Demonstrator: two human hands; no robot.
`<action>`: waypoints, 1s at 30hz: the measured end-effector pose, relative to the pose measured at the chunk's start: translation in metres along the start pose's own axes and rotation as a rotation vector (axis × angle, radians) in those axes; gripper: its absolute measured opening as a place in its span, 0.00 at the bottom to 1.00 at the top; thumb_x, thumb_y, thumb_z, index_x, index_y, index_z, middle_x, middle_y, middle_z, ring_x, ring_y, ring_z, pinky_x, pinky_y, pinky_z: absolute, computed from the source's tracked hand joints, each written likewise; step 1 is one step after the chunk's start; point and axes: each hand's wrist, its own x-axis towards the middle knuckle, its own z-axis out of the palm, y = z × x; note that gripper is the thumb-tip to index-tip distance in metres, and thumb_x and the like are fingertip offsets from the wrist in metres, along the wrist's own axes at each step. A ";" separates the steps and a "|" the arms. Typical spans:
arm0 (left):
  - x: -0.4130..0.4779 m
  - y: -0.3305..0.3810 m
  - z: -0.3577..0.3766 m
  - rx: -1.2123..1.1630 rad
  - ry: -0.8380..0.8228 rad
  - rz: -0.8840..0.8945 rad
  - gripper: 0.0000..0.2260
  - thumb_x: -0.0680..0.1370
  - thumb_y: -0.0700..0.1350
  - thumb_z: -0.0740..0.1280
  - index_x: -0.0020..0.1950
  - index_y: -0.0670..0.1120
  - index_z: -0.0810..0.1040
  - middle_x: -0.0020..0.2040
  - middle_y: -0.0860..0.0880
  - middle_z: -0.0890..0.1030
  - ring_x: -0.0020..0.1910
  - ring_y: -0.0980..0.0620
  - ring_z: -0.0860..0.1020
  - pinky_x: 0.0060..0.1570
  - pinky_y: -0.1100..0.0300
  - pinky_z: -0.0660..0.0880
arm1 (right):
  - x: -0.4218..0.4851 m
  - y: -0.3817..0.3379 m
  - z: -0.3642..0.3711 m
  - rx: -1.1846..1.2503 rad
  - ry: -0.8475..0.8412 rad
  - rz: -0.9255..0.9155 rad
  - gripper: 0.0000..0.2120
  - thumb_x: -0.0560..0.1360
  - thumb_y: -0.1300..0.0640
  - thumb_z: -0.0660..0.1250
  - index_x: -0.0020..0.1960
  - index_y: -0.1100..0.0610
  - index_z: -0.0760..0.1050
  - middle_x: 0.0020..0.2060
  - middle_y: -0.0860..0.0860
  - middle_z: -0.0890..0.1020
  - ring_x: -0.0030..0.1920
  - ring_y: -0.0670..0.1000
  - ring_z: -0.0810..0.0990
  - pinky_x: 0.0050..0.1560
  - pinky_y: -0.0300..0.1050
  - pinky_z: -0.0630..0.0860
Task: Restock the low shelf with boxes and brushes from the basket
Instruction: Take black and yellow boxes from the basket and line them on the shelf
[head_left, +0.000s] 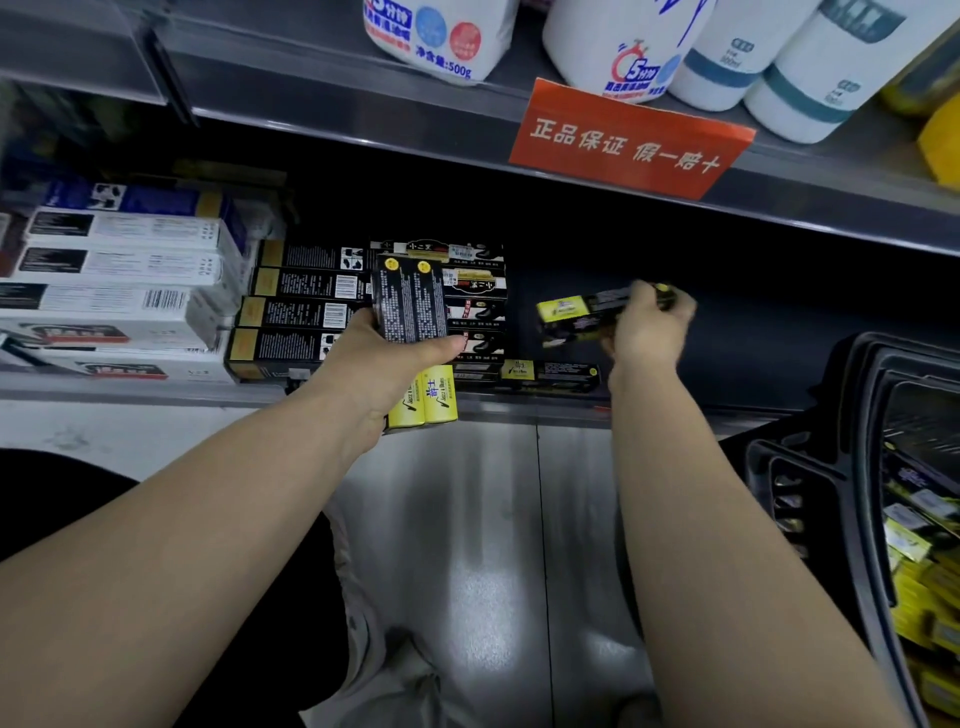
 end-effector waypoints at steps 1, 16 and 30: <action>0.000 0.001 0.001 0.005 0.006 0.011 0.22 0.67 0.43 0.77 0.55 0.48 0.71 0.49 0.49 0.81 0.49 0.48 0.80 0.53 0.50 0.77 | 0.008 0.004 -0.003 0.023 0.079 -0.011 0.16 0.79 0.54 0.58 0.65 0.53 0.62 0.53 0.55 0.75 0.49 0.54 0.76 0.50 0.49 0.75; 0.014 -0.009 0.006 -0.024 -0.047 0.048 0.17 0.66 0.43 0.77 0.44 0.54 0.70 0.46 0.51 0.81 0.48 0.49 0.80 0.50 0.52 0.77 | 0.049 0.068 0.018 -0.793 -0.161 0.133 0.24 0.79 0.42 0.57 0.70 0.52 0.60 0.68 0.59 0.65 0.67 0.61 0.62 0.66 0.57 0.61; 0.017 -0.010 0.006 -0.002 -0.058 0.054 0.18 0.66 0.44 0.78 0.45 0.54 0.70 0.45 0.52 0.81 0.44 0.54 0.80 0.39 0.60 0.75 | 0.027 0.090 0.009 -0.746 -0.202 -0.059 0.20 0.79 0.48 0.60 0.70 0.49 0.63 0.68 0.59 0.59 0.67 0.61 0.63 0.65 0.53 0.65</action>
